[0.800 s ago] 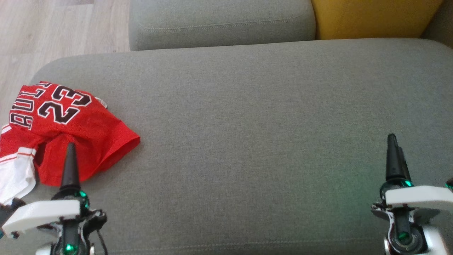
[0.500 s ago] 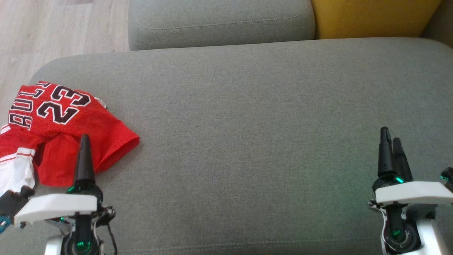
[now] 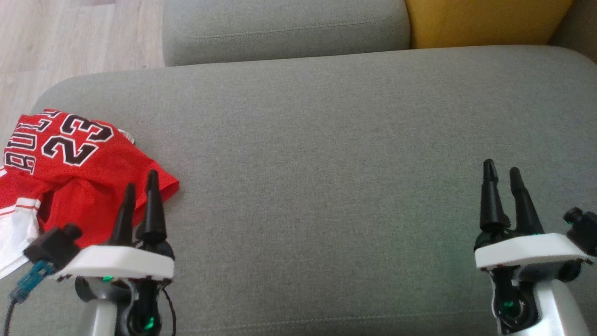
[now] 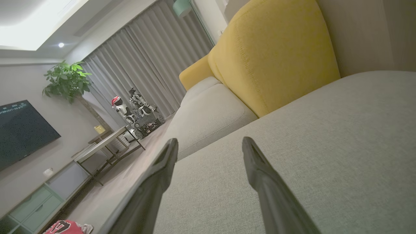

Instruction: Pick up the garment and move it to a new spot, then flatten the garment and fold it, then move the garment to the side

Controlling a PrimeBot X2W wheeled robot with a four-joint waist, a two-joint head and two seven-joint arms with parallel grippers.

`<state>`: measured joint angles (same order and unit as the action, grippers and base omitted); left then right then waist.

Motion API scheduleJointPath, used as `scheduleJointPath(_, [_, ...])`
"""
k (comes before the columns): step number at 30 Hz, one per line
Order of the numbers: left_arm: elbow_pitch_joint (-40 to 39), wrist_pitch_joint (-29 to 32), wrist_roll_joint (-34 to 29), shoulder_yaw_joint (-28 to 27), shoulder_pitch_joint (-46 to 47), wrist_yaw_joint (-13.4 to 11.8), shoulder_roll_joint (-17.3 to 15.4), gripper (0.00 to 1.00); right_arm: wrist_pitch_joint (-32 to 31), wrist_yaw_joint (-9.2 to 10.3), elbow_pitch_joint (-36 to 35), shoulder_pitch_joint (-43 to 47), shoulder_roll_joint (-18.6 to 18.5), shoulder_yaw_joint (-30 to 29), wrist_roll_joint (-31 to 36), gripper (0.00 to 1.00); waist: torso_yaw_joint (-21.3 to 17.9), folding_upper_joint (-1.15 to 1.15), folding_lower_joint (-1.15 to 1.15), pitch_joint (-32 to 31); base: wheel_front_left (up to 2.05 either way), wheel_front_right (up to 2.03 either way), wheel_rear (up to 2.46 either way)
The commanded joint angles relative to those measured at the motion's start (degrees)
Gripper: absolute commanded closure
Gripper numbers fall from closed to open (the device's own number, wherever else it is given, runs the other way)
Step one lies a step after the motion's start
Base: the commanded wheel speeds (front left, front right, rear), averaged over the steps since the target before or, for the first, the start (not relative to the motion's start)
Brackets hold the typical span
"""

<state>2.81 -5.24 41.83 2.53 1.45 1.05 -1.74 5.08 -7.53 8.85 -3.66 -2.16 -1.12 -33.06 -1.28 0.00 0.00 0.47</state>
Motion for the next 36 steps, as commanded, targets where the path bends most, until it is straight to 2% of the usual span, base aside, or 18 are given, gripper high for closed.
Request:
scheduleJointPath(1, [-2.6, -0.7, -2.7, -0.5, 3.0, -0.6, -0.9, 0.0, 0.8, 0.02, -2.6, -3.3, -0.5, 1.3, 2.5, 0.0, 0.0, 0.0, 0.0, 0.0, 0.0, 0.0, 0.0])
scheduleJointPath(10, [-3.0, -2.2, -13.0, 5.3, 3.5, -7.3, -5.1, 0.0, 2.3, 0.03, -1.6, -4.1, -0.5, 3.6, 12.8, 0.0, -0.3, 0.0, 0.0, 0.1, 0.0, 0.0, 0.0])
scheduleJointPath(12, [-3.0, -2.4, -13.8, 6.0, 3.5, -8.1, -5.6, 0.0, 2.5, 0.03, -1.7, -4.2, -0.5, 3.7, 13.7, 0.0, -0.3, 0.0, 0.0, 0.2, 0.0, 0.0, 0.0])
scheduleJointPath(26, [0.3, -4.7, -22.6, 13.9, 4.6, -18.0, -10.7, 0.0, 4.8, 0.03, -1.6, -4.6, -0.6, 5.7, 25.4, 0.0, -0.2, 0.0, 0.0, 0.0, 0.0, 0.0, 0.0])
scheduleJointPath(31, [1.4, -5.6, -25.7, 16.0, 5.1, -20.2, -12.1, 0.0, 5.7, 0.03, -1.1, -4.7, -0.6, 6.2, 29.8, 0.0, -0.1, 0.0, 0.0, -0.2, 0.0, 0.0, 0.0])
scheduleJointPath(36, [2.4, -6.4, -28.0, 18.7, 5.5, -20.6, -12.6, 0.0, 6.5, 0.04, -0.3, -4.8, -0.6, 7.2, 31.8, 0.0, 0.1, 0.0, 0.0, -0.3, 0.0, 0.0, 0.0])
